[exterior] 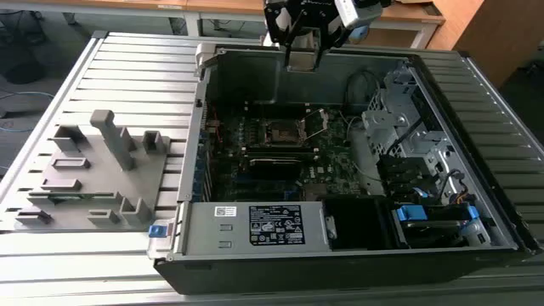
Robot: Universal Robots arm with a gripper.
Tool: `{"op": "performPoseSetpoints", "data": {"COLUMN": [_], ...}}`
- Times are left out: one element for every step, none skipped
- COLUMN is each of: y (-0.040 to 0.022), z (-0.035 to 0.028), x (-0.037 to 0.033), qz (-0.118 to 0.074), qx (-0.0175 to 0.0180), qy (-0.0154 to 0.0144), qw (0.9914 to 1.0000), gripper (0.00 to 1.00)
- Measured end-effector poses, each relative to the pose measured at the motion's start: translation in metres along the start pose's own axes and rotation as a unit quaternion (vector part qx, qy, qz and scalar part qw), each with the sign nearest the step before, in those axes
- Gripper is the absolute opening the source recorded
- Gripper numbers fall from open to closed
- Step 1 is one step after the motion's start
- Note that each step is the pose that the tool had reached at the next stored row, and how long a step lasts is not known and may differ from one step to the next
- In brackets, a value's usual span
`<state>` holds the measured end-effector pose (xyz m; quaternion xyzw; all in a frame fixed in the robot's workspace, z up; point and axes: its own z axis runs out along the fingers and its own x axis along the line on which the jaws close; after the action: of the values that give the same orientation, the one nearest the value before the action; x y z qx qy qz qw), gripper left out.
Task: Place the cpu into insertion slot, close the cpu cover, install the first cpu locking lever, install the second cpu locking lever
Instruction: 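Place the cpu into insertion slot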
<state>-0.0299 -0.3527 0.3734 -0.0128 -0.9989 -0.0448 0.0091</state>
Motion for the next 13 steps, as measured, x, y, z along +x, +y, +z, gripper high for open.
{"op": "performPoseSetpoints", "data": {"y": [0.0000, 0.0000, 0.0000, 0.0000, 0.0000, 0.0000, -0.0001, -0.0001, -0.0001, -0.0001, -0.0001, -0.0001, -0.0001], "z": [0.0000, 0.0000, 0.0000, 0.0000, 0.0002, 0.0005, 0.0009, 0.0012, 0.0012, 0.0012, 0.0013, 0.0014, 0.0015], "x": [0.0000, 0.0000, 0.0000, 0.0000, 0.0000, 0.0000, 0.0000, 0.0000, 0.0000, 0.0000, 0.0000, 0.0000, 0.0000], "qz": [0.000, 0.000, 0.000, 0.000, 0.000, 0.000, 0.000, 0.000, 0.000, 0.000, 0.000, 0.000, 0.000], "qx": [0.0000, 0.0000, 0.0000, 0.0000, 0.0000, -0.0001, -0.0001, 0.0000, 0.0000, 0.0001, 0.0001, 0.0000, 0.0000], "qy": [0.0000, 0.0000, 0.0000, 0.0000, 0.0000, 0.0000, 0.0000, 0.0000, 0.0000, 0.0000, 0.0000, 0.0000, 0.0000], "qw": [1.00000, 1.00000, 1.00000, 1.00000, 1.00000, 1.00000, 1.00000, 1.00000, 1.00000, 1.00000, 1.00000, 1.00000, 1.00000], "gripper": [0.54, 0.54, 0.54, 0.54, 0.54, 0.54, 0.54, 0.54, 0.54, 0.54, 0.54, 0.54, 0.54]}}
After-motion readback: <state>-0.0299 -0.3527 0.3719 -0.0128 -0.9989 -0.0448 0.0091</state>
